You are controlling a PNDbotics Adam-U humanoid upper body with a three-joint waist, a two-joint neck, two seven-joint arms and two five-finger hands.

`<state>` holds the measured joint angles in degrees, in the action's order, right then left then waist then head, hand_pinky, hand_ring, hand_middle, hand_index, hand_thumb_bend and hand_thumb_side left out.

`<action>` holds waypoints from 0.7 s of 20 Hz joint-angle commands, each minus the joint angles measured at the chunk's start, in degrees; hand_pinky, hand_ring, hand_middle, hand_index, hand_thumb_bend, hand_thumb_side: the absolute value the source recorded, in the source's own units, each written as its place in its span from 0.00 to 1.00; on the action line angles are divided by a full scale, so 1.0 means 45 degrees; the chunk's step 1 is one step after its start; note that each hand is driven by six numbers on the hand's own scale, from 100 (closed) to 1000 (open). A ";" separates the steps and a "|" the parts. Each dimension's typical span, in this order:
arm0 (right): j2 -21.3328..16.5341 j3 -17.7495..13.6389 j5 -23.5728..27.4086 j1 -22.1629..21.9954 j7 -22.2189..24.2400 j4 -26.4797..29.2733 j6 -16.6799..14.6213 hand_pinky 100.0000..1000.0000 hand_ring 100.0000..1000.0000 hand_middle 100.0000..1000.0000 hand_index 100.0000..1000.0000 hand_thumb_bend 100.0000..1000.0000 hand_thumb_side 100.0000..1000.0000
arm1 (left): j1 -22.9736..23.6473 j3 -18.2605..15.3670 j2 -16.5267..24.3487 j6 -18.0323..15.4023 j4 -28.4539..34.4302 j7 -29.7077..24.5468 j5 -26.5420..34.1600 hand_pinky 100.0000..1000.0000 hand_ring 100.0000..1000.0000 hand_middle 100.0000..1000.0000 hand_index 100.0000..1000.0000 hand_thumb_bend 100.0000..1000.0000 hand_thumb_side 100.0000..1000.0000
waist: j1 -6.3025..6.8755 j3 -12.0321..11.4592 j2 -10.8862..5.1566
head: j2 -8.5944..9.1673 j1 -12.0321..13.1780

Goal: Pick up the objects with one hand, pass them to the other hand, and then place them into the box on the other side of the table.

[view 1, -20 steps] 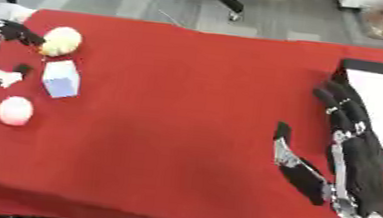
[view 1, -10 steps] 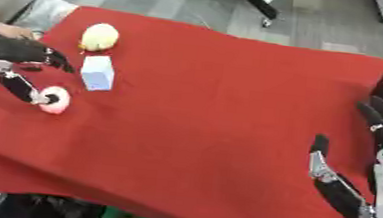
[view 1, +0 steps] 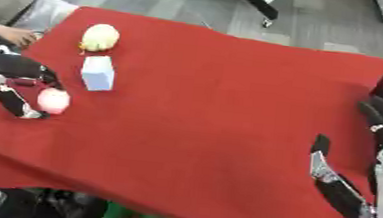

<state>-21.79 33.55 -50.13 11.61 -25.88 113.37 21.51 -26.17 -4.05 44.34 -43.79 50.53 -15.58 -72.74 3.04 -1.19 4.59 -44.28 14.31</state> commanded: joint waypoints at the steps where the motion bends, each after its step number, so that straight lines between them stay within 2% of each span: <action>1: -0.0202 -0.0114 -0.0056 0.0094 -0.0030 0.0271 -0.0006 0.64 1.00 0.89 0.89 0.09 0.44 | -0.0077 -0.0254 0.0403 0.0190 0.0037 0.0767 -0.0208 0.73 0.57 0.55 0.75 0.26 0.31 | 0.0015 -0.0006 -0.0194 | 0.0035 0.0017; 6: -0.0200 -0.0122 -0.0051 0.0089 -0.0039 0.0271 0.0003 0.64 1.00 0.89 0.89 0.08 0.44 | -0.0025 -0.0483 0.0328 0.0308 0.0087 0.2545 -0.0322 0.62 0.42 0.37 0.56 0.17 0.25 | 0.0005 -0.0019 -0.0200 | 0.0035 -0.0007; 11: -0.0195 -0.0118 -0.0033 0.0081 -0.0052 0.0271 0.0005 0.64 1.00 0.89 0.89 0.08 0.45 | -0.0030 -0.0663 0.0309 0.0255 0.0098 0.3705 -0.0201 0.61 0.37 0.30 0.47 0.13 0.22 | -0.0004 -0.0032 -0.0195 | 0.0035 -0.0039; 14: -0.0195 -0.0120 -0.0025 0.0086 -0.0062 0.0271 0.0006 0.64 1.00 0.89 0.89 0.08 0.45 | -0.0033 -0.0879 0.0222 0.0007 0.0307 0.3950 0.0204 0.60 0.36 0.29 0.45 0.03 0.19 | -0.0018 -0.0058 -0.0193 | 0.0035 -0.0108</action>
<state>-21.79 33.55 -50.13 11.59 -25.97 113.37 21.50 -25.69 -6.92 43.70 -43.40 50.91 1.39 -72.68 2.84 -1.42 4.59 -44.28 13.99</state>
